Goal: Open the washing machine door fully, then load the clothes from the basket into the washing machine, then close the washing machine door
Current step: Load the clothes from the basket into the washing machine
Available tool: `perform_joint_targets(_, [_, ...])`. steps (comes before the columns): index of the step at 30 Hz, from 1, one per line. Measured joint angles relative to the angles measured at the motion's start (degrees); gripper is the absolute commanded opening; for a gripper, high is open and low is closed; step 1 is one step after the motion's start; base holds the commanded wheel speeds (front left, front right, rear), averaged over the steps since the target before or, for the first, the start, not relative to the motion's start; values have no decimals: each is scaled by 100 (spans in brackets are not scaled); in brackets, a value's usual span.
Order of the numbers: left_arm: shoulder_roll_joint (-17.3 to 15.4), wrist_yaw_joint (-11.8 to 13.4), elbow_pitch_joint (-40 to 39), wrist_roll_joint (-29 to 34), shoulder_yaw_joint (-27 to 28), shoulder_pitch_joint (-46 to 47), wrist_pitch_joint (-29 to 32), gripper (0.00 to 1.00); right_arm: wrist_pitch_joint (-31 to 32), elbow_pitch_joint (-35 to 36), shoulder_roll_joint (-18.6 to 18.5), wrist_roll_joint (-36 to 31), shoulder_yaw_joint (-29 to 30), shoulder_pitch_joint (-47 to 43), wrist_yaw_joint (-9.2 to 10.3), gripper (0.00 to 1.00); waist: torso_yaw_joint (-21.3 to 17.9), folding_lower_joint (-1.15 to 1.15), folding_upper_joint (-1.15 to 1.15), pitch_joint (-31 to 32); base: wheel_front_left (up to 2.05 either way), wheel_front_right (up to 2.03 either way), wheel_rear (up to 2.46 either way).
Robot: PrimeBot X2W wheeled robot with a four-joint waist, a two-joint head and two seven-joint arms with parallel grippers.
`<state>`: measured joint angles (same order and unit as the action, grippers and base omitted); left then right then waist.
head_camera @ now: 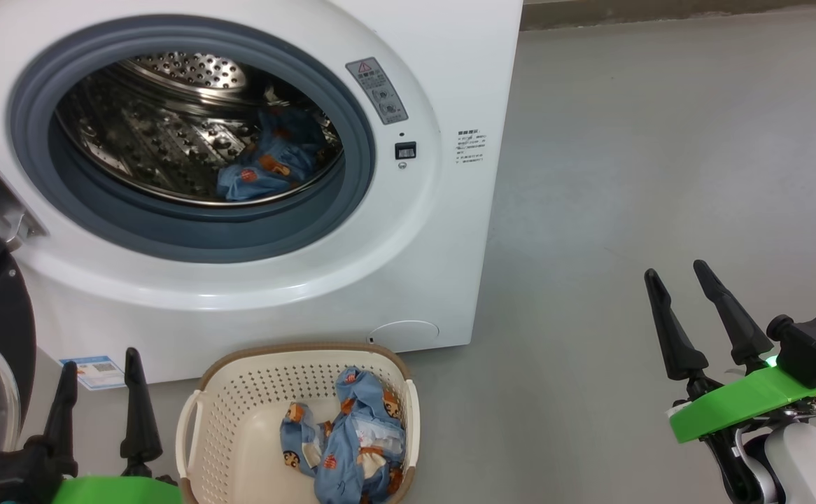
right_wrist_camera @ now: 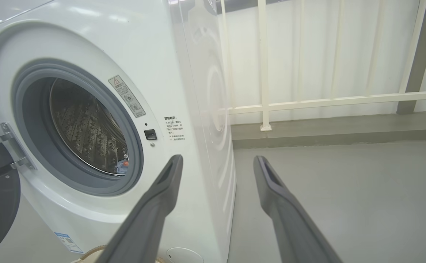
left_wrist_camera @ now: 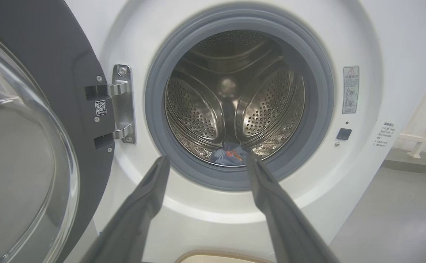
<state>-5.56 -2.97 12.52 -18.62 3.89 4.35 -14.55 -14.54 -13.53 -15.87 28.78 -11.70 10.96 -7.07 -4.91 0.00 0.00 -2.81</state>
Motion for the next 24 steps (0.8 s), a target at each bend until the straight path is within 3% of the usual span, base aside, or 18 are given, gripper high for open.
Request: perform_joint_targets(24, [-41,26,0,-49,-32,4,-1,100,0,-19,126,71,55,-1,0,100,-44,0,0,-128,0,0,0])
